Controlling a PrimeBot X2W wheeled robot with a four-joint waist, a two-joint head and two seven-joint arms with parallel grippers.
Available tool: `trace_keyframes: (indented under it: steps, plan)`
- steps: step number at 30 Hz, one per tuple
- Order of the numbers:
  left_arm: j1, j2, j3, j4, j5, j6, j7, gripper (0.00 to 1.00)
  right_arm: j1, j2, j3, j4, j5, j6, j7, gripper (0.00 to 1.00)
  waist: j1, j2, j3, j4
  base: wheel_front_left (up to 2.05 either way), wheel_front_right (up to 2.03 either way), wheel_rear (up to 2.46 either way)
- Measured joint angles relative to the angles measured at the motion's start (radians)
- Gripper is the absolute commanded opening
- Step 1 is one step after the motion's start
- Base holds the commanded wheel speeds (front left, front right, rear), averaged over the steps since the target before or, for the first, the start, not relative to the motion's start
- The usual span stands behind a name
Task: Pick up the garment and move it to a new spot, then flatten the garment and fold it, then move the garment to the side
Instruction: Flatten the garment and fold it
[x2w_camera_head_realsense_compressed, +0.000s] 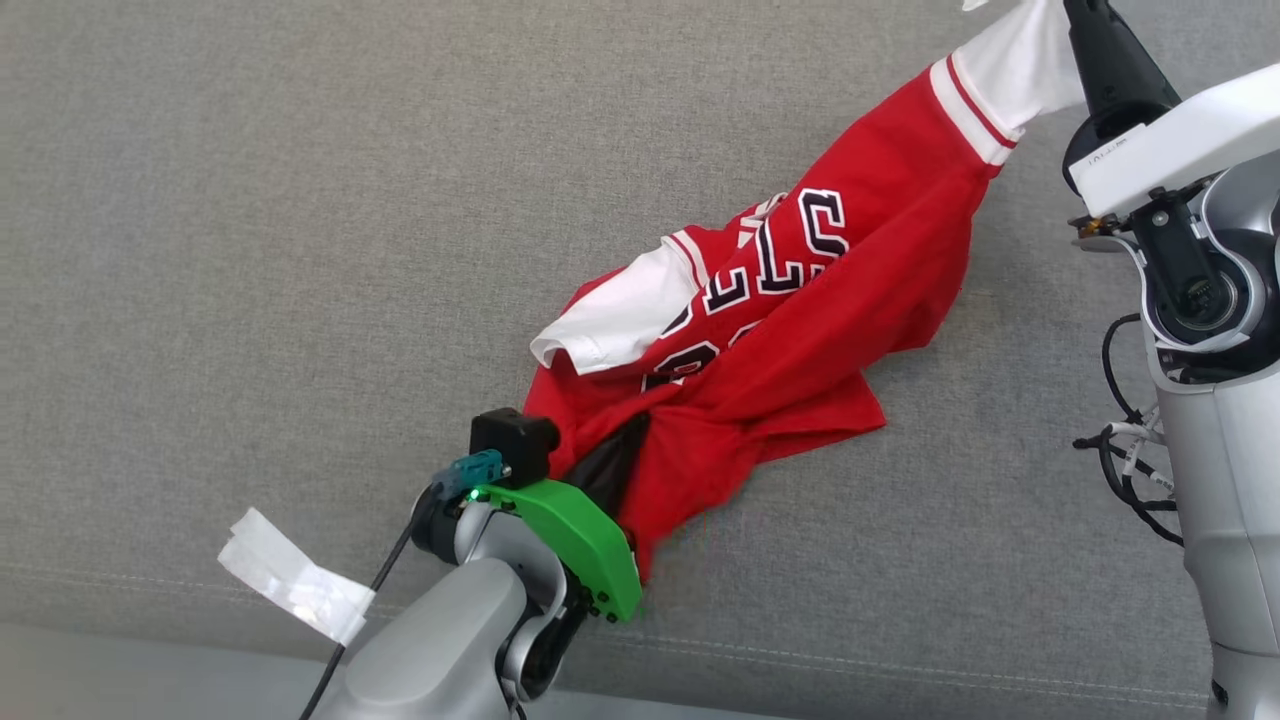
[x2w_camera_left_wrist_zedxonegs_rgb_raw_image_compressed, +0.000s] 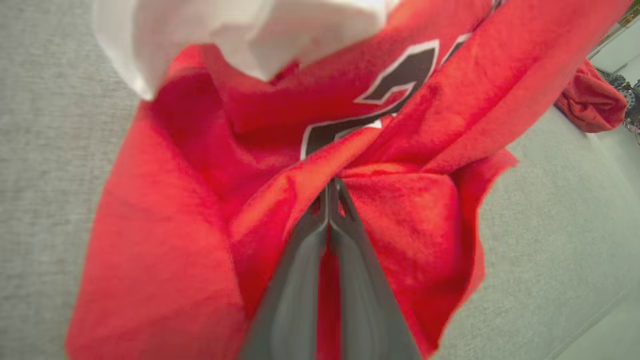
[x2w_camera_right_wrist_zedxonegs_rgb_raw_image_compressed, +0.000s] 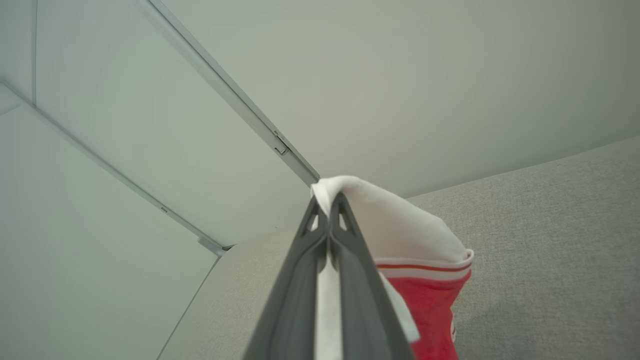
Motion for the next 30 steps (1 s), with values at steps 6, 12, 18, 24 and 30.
trace_keyframes:
  steps: [6, 12, 18, 24, 30]
  plan:
    - [-0.002, 0.001, 0.068, 0.019, -0.017, 0.019, -0.018, 0.0, 0.013, -0.001, 0.0, -0.001, 0.007, 0.001, 0.0, 0.0, 0.0, 0.0, -0.02, 0.03, 0.0, 0.0, 0.0]
    - [-0.017, 0.028, 0.15, 0.018, -0.034, 0.038, -0.029, 0.0, 0.014, 0.014, 0.014, -0.014, 0.018, 0.002, 0.002, 0.0, 0.0, -0.0001, -0.043, 0.06, 0.0, 0.0, 0.0]
    - [-0.07, 0.086, 0.236, 0.014, -0.035, 0.056, -0.036, 0.0, 0.014, 0.038, 0.041, -0.022, 0.026, 0.003, 0.013, 0.0, 0.0, 0.0, -0.058, 0.083, 0.0, 0.0, 0.0]
    - [-0.142, 0.124, 0.273, 0.008, -0.024, 0.064, -0.036, 0.0, 0.014, 0.055, 0.058, -0.034, 0.03, 0.003, 0.019, 0.0, 0.0, 0.0, -0.059, 0.084, 0.0, 0.0, 0.0]
    - [-0.222, 0.145, 0.26, 0.049, -0.011, 0.075, -0.021, 0.0, 0.014, 0.07, 0.08, -0.032, 0.031, 0.002, 0.027, 0.0, 0.0, -0.0001, -0.052, 0.062, 0.0, 0.0, 0.0]
